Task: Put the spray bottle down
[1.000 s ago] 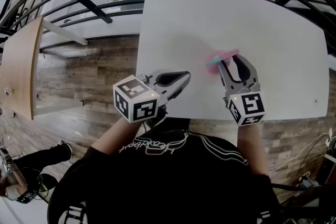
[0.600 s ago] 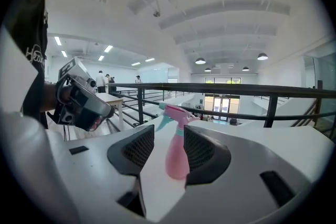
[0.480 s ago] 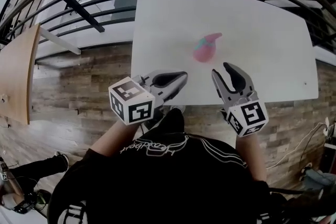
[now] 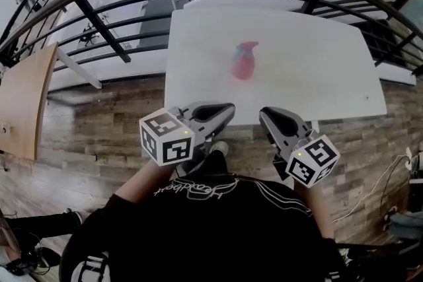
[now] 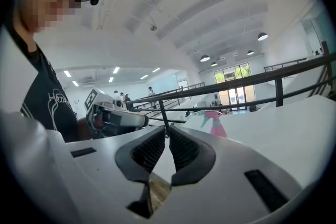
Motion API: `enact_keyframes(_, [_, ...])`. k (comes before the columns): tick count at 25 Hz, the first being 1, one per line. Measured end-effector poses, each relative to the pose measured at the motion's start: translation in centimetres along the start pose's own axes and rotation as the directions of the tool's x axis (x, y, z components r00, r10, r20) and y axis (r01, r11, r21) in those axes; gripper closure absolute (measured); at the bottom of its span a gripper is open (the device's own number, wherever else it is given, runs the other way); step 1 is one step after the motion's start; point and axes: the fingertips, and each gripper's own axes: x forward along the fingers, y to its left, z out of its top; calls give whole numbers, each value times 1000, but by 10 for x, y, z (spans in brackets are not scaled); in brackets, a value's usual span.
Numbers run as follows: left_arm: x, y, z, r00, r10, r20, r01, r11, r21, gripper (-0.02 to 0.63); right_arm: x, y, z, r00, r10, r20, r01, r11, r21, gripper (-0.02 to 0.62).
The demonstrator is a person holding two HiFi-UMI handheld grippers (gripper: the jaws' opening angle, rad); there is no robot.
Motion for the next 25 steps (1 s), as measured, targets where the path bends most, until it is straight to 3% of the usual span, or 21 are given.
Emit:
enact_keyframes(8, [-14, -60, 5, 999, -40, 12, 39, 996, 74, 598, -36, 48, -2, 997, 68, -23, -67, 997, 45, 572])
enact_keyframes(25, [-23, -114, -8, 997, -73, 7, 72, 992, 108, 598, -75, 73, -4, 999, 50, -2, -50, 999, 20, 578])
